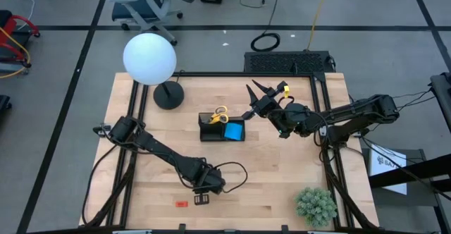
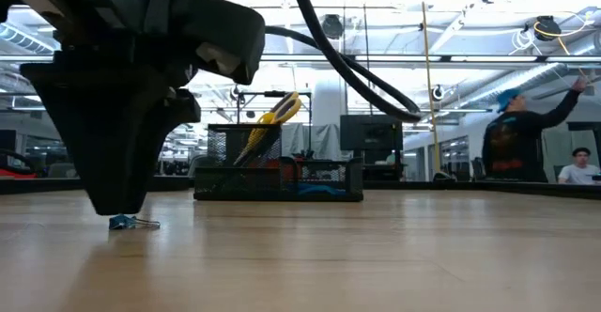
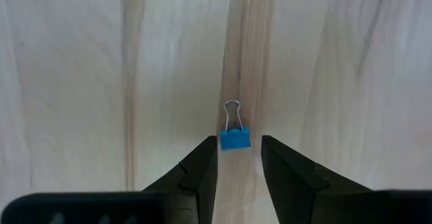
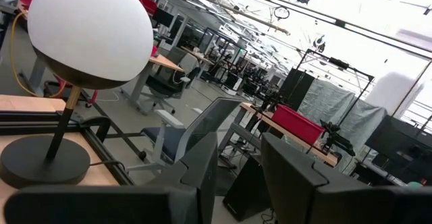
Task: Pick and place office supplies into organizer
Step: Put the blue binder clip into the black mesh desk organizer
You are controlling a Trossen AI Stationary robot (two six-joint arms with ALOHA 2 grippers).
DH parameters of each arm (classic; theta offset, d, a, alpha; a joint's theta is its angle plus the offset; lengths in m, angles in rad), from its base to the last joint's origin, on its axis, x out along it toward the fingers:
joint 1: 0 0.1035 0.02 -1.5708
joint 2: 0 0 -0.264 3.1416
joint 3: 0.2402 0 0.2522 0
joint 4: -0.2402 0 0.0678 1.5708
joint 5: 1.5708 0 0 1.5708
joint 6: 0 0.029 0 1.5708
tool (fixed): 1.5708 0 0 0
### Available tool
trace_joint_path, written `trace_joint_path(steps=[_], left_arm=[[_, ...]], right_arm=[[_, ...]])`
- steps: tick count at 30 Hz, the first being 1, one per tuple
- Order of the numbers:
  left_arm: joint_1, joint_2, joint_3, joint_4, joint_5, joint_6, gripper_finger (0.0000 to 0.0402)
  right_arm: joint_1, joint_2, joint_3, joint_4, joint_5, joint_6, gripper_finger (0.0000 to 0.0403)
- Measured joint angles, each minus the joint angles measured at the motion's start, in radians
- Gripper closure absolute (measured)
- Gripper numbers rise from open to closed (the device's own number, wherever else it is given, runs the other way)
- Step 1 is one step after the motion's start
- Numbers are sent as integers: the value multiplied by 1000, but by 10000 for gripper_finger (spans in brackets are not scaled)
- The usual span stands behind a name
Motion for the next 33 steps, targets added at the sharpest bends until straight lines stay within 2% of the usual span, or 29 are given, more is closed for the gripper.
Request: trace_joint_path(steps=[10,28,30,33], left_arm=[[3,44,4,12,2,0,282],[4,49,0,27,-4,6,282],[4,49,0,27,-7,13,289],[7,49,0,25,-11,16,321]], right_arm=[[0,0,0,0,0,0,298],[0,0,0,0,0,0,298],[0,0,0,0,0,0,298],[0,0,0,0,0,0,298]])
